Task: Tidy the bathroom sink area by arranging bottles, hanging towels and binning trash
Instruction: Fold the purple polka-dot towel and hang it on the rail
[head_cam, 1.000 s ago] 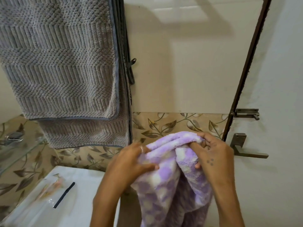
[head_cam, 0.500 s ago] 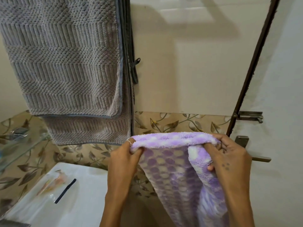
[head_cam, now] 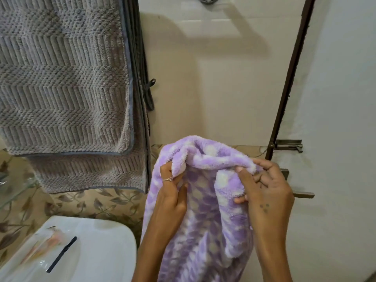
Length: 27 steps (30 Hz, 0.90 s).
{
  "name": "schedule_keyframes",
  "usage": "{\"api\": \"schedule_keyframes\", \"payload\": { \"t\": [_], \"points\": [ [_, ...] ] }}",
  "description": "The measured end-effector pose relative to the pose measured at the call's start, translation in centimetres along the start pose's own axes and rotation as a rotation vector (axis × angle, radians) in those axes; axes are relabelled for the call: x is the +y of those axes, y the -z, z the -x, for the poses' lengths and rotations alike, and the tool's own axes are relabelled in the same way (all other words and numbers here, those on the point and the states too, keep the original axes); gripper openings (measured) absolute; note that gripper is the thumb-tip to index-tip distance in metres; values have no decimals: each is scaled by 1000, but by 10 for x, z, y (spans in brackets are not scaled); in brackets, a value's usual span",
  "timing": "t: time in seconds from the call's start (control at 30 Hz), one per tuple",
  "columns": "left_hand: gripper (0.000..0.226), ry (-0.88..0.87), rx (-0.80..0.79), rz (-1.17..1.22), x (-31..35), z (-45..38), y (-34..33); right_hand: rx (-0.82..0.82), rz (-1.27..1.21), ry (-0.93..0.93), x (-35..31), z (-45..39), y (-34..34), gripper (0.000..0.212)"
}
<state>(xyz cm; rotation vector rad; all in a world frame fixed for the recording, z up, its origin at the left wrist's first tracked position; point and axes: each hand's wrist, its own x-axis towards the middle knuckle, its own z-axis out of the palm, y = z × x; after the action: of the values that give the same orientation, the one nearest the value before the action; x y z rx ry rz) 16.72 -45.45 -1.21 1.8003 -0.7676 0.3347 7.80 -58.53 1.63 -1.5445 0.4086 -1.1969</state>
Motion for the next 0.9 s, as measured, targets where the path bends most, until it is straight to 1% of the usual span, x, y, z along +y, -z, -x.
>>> {"api": "schedule_keyframes", "payload": {
  "t": [0.07,0.13,0.2,0.23,0.3,0.37,0.4,0.43,0.5,0.53,0.57,0.6,0.67,0.77,0.8,0.83,0.9],
  "points": [
    [48,-84,14,-68,1,-5,4,69,-60,104,-11,3,-9,20],
    [47,-114,32,-152,0,-11,11,128,-82,227,-19,2,-14,20],
    [36,-142,78,-208,4,-21,21,181,-75,356,-23,-5,-15,19],
    [33,-170,112,-240,9,-27,26,207,-36,425,-24,-11,-16,17],
    [34,-222,189,-291,19,-40,38,251,113,550,-26,-19,-22,16],
    [30,-286,245,-318,30,-53,49,223,259,692,-28,-26,-36,17],
    [27,-298,263,-323,36,-60,55,185,336,756,-30,-30,-44,13],
    [27,-304,271,-330,43,-66,60,157,420,798,-31,-36,-51,17],
    [26,-327,280,-365,53,-77,72,138,568,850,-33,-54,-58,54],
    [21,-336,289,-370,56,-81,79,139,610,871,-35,-63,-59,68],
    [20,-338,300,-370,59,-85,86,144,630,902,-38,-73,-58,75],
    [30,-325,316,-371,63,-90,94,156,643,947,-42,-82,-58,76],
    [56,-320,348,-398,75,-100,109,166,639,1031,-53,-96,-59,73],
    [73,-359,382,-480,92,-117,133,157,591,1113,-76,-114,-64,67],
    [73,-345,383,-510,96,-122,142,141,565,1129,-85,-120,-66,66],
    [66,-329,389,-550,99,-127,152,126,536,1151,-94,-124,-67,63],
    [46,-285,439,-629,109,-137,173,108,488,1220,-115,-132,-70,53]
  ]
}}
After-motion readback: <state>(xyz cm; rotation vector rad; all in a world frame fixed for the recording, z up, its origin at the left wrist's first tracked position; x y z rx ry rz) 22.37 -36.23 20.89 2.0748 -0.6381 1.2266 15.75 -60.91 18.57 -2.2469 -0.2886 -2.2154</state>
